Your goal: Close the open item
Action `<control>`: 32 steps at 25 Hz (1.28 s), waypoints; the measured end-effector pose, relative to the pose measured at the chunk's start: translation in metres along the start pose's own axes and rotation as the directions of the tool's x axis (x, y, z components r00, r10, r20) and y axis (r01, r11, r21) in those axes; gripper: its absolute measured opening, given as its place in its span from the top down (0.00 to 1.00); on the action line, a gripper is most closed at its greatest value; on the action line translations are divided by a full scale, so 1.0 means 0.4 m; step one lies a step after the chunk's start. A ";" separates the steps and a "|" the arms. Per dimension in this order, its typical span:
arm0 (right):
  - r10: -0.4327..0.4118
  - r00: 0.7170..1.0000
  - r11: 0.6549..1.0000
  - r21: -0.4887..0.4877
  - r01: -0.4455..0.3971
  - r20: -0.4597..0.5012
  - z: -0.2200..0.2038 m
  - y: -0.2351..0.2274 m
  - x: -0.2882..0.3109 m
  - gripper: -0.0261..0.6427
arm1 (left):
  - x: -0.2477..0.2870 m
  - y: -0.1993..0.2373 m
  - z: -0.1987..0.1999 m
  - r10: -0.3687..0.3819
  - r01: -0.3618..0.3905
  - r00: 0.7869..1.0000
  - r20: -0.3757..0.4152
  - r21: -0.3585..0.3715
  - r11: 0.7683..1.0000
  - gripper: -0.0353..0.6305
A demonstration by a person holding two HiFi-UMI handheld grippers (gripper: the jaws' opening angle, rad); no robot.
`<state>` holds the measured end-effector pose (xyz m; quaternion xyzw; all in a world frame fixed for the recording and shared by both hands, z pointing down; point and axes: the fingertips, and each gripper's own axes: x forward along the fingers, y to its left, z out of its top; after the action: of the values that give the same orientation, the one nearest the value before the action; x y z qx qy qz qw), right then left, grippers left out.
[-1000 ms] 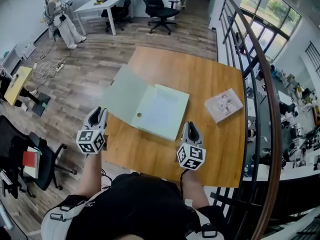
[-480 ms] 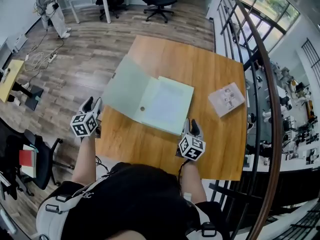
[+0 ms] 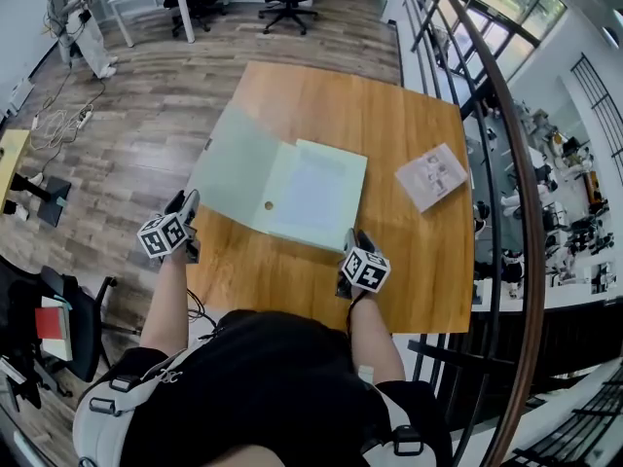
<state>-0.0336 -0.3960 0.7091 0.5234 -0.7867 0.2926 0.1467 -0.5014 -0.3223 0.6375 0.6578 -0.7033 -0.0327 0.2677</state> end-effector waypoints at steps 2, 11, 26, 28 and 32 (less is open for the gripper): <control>0.000 0.999 0.999 0.039 0.001 -0.037 -0.035 -0.008 0.014 0.83 | 0.022 0.006 -0.016 -0.020 0.020 1.000 -0.001 -0.052 0.998 0.68; 0.049 0.993 0.993 0.112 -0.037 -0.107 -0.102 -0.028 0.035 0.82 | 0.084 -0.051 -0.021 -0.132 0.137 0.990 0.041 -0.131 0.982 0.70; 0.124 0.980 0.991 0.068 -0.115 -0.155 -0.133 0.019 0.022 0.81 | 0.059 -0.316 0.042 -0.356 0.356 0.931 0.083 0.008 0.934 0.94; 0.136 0.978 0.990 0.067 -0.127 -0.156 -0.138 0.030 0.020 0.81 | 0.054 -0.372 0.041 -0.396 0.393 0.916 0.053 0.063 0.917 0.94; 0.163 0.974 0.986 0.064 -0.154 -0.157 -0.150 0.050 0.015 0.81 | 0.047 -0.472 0.020 -0.460 0.457 0.888 -0.021 0.157 0.875 0.92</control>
<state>-0.0587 -0.3580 0.7531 0.4371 -0.8037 0.3651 0.1724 -0.3333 -0.3674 0.5619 0.8244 -0.5300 -0.0450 0.1935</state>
